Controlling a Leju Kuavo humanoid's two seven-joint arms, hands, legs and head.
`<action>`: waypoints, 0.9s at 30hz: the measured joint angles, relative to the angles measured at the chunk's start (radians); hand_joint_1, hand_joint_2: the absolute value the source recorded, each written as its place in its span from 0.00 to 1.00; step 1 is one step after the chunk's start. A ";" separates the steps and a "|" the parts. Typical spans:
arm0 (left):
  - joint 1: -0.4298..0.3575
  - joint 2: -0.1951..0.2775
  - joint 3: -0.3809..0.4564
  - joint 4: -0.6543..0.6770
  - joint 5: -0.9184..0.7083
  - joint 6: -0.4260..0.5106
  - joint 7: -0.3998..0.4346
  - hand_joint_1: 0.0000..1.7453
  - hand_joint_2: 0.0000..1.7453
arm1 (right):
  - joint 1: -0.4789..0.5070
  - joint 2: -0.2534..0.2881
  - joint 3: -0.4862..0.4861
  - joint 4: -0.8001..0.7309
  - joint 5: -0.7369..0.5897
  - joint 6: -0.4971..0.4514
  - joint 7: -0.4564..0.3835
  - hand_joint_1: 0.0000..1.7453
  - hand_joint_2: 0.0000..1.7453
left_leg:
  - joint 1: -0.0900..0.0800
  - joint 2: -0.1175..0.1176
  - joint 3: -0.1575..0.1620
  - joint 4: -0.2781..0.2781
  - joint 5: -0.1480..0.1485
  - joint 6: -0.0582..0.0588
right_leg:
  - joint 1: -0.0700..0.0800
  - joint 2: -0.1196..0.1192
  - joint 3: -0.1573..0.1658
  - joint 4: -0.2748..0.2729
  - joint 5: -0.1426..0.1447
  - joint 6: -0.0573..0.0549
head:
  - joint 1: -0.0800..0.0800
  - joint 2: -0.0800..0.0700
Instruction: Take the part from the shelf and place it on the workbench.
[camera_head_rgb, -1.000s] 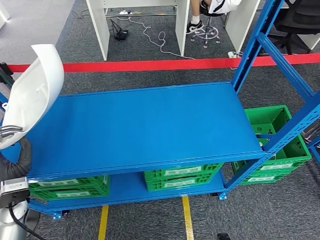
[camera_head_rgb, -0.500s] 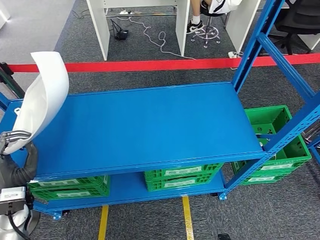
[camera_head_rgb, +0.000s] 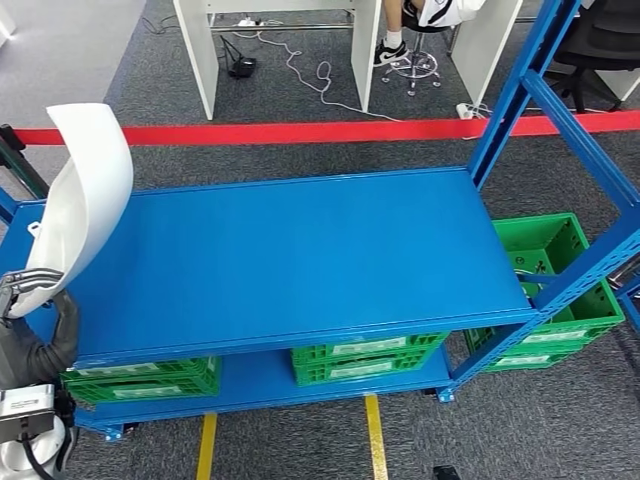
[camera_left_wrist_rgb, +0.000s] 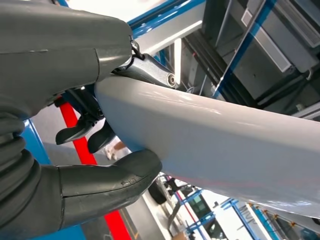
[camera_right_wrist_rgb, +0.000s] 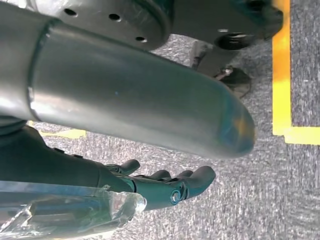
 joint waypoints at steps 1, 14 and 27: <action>0.000 -0.002 -0.002 0.000 -0.002 0.005 0.000 1.00 1.00 | 0.001 0.000 -0.002 0.000 0.000 0.000 0.000 0.00 0.00 | 0.002 0.000 0.000 0.000 -0.001 -0.001 | -0.004 0.000 -0.036 0.055 -0.013 0.005 | 0.000 0.000; 0.003 -0.008 -0.034 -0.002 -0.014 0.085 0.000 1.00 1.00 | -0.001 -0.012 -0.006 0.002 0.004 -0.015 0.004 0.00 0.00 | 0.021 -0.004 -0.063 0.156 -0.111 -0.067 | -0.021 0.011 -0.013 -0.159 0.197 -0.033 | 0.001 0.000; 0.007 -0.004 -0.043 -0.002 0.004 0.099 0.000 1.00 1.00 | 0.004 -0.028 -0.013 0.001 -0.003 -0.025 -0.002 0.00 0.00 | -0.006 -0.003 0.053 0.025 -0.074 -0.014 | -0.004 0.002 -0.086 -0.152 0.244 -0.004 | 0.004 0.000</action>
